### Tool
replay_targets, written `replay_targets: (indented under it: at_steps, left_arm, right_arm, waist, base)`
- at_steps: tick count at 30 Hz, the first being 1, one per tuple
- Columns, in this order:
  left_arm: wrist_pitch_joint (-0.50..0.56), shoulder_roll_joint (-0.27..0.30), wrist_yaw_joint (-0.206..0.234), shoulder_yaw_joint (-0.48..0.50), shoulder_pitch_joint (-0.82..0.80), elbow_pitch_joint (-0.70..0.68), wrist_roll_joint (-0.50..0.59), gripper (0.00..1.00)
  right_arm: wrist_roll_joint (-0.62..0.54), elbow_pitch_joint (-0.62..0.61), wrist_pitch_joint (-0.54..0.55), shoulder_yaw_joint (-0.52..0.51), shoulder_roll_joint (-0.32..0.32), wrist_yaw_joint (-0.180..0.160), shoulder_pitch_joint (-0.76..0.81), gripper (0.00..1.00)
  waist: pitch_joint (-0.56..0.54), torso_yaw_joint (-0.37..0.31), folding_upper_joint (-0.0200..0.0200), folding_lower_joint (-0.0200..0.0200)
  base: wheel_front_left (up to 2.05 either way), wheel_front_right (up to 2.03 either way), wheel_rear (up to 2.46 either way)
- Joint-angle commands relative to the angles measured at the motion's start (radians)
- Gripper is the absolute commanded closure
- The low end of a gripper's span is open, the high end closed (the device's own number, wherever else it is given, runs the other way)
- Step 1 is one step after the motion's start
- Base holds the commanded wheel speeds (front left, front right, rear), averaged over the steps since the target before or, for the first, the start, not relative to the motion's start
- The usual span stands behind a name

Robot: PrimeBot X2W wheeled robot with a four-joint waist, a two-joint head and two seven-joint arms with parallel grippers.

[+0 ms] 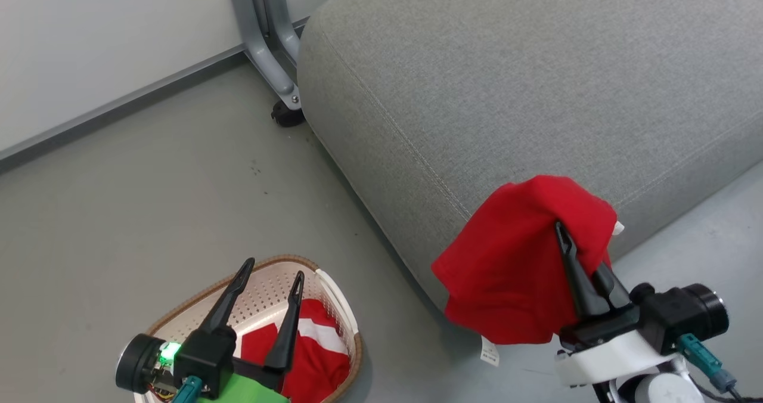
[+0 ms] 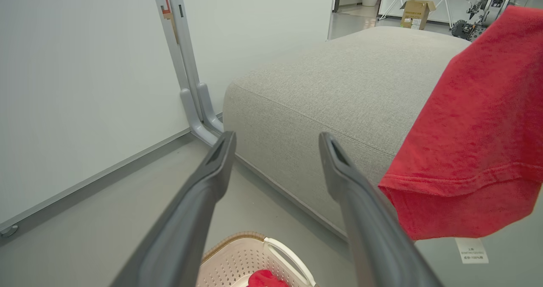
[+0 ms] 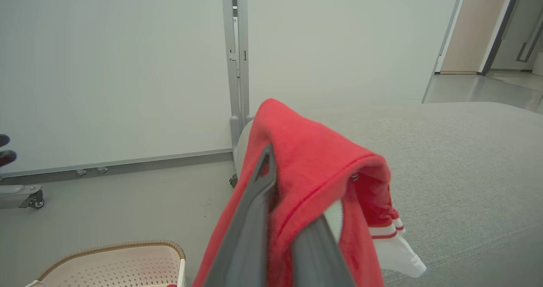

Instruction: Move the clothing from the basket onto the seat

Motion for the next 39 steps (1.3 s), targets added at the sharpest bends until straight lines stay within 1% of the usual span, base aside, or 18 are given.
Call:
replay_targets:
  at_steps: [1, 2, 5, 9, 12, 15, 18, 20, 22, 23, 24, 27, 30, 34, 35, 36, 37, 39]
  left_arm:
    - [0.011, 0.018, -0.004, -0.005, 0.011, -0.020, 0.017, 0.00]
    - [0.022, 0.027, -0.006, -0.009, 0.005, -0.033, 0.021, 0.00]
    - [0.054, 0.063, -0.048, -0.041, -0.036, -0.074, 0.048, 0.00]
    - [0.101, 0.109, -0.106, -0.073, -0.094, -0.119, 0.084, 0.00]
    - [0.127, 0.132, -0.135, -0.080, -0.138, -0.150, 0.100, 0.00]
    - [0.144, 0.148, -0.146, -0.069, -0.176, -0.183, 0.109, 0.00]
    - [0.149, 0.160, -0.159, -0.064, -0.210, -0.203, 0.118, 0.00]
    - [0.153, 0.162, -0.170, -0.064, -0.231, -0.210, 0.120, 0.00]
    - [0.157, 0.166, -0.180, -0.064, -0.254, -0.209, 0.125, 0.00]
    - [0.158, 0.167, -0.187, -0.065, -0.267, -0.205, 0.129, 0.00]
    - [0.156, 0.161, -0.197, -0.070, -0.286, -0.195, 0.132, 0.00]
    - [0.139, 0.148, -0.208, -0.076, -0.309, -0.185, 0.137, 0.00]
    - [0.126, 0.140, -0.219, -0.081, -0.311, -0.166, 0.114, 0.00]
    - [0.120, 0.111, -0.213, -0.069, -0.298, -0.141, 0.063, 0.00]
    - [0.119, 0.110, -0.217, -0.071, -0.297, -0.134, 0.057, 0.00]
    - [0.116, 0.108, -0.220, -0.071, -0.296, -0.129, 0.052, 0.00]
    - [0.113, 0.105, -0.220, -0.070, -0.295, -0.122, 0.048, 0.00]
    - [0.100, 0.096, -0.216, -0.067, -0.292, -0.113, 0.039, 0.00]
  right_arm:
    - [0.002, -0.002, -0.003, -0.018, 0.004, 0.000, -0.040, 1.00]
    - [0.016, 0.000, -0.003, -0.035, 0.012, 0.000, -0.055, 1.00]
    - [0.063, 0.007, -0.003, -0.077, 0.027, 0.000, -0.138, 1.00]
    - [0.098, 0.036, -0.003, -0.146, -0.016, 0.000, -0.290, 1.00]
    - [0.125, 0.075, -0.003, -0.195, -0.074, 0.000, -0.422, 1.00]
    - [0.157, 0.139, -0.003, -0.233, -0.150, 0.000, -0.566, 1.00]
    - [0.186, 0.216, -0.003, -0.248, -0.224, 0.000, -0.691, 1.00]
    - [0.203, 0.283, -0.003, -0.256, -0.269, 0.000, -0.763, 1.00]
    - [0.187, 0.367, -0.001, -0.252, -0.311, 0.000, -0.824, 1.00]
    - [0.185, 0.424, -0.001, -0.252, -0.325, 0.000, -0.855, 1.00]
    - [0.180, 0.526, -0.001, -0.256, -0.337, 0.000, -0.898, 1.00]
    - [0.186, 0.685, -0.002, -0.279, -0.342, 0.000, -0.953, 1.00]
    - [0.175, 0.801, -0.003, -0.291, -0.330, 0.000, -0.984, 1.00]
    - [0.135, 0.881, -0.003, -0.311, -0.326, 0.000, -1.001, 1.00]
    - [0.122, 0.890, -0.003, -0.326, -0.321, 0.000, -1.000, 0.96]
    - [0.107, 0.893, -0.003, -0.335, -0.318, 0.000, -0.993, 0.66]
    - [0.086, 0.894, -0.003, -0.345, -0.314, 0.000, -0.981, 0.00]
    - [0.054, 0.884, -0.003, -0.376, -0.305, 0.000, -0.957, 0.00]
  waist:
    - [0.059, -0.021, 0.0000, 0.0000]
    - [0.077, -0.015, 0.0000, 0.0000]
    - [0.140, 0.017, 0.0000, 0.0000]
    - [0.240, 0.088, 0.0000, 0.0000]
    - [0.317, 0.137, 0.0000, 0.0000]
    - [0.399, 0.174, 0.0000, 0.0000]
    - [0.467, 0.207, 0.0000, 0.0000]
    - [0.511, 0.228, 0.0000, 0.0000]
    - [0.548, 0.246, 0.0000, 0.0000]
    - [0.565, 0.256, 0.0000, 0.0000]
    - [0.588, 0.274, 0.0000, 0.0000]
    - [0.604, 0.296, 0.0000, 0.0000]
    - [0.601, 0.312, 0.0000, 0.0000]
    - [0.580, 0.324, 0.0000, 0.0000]
    - [0.572, 0.325, 0.0000, 0.0000]
    - [0.564, 0.327, 0.0000, 0.0000]
    - [0.553, 0.327, 0.0000, 0.0000]
    - [0.531, 0.328, 0.0000, 0.0000]
  base:
    - [0.00, 0.00, 0.00]
    - [0.00, 0.00, 0.00]
    - [0.00, 0.00, 0.00]
    - [0.00, 0.00, 0.00]
    - [0.00, 0.00, 0.00]
    - [0.00, 0.00, 0.00]
    - [0.00, 0.00, 0.00]
    - [0.00, 0.00, 0.00]
    - [0.00, 0.00, 0.00]
    - [0.00, 0.00, 0.00]
    - [0.00, 0.00, 0.00]
    - [0.00, 0.00, 0.00]
    - [0.00, 0.00, 0.00]
    - [0.00, 0.00, 0.00]
    - [0.00, 0.00, 0.00]
    - [0.00, 0.00, 0.00]
    - [0.00, 0.00, 0.00]
    - [0.00, 0.00, 0.00]
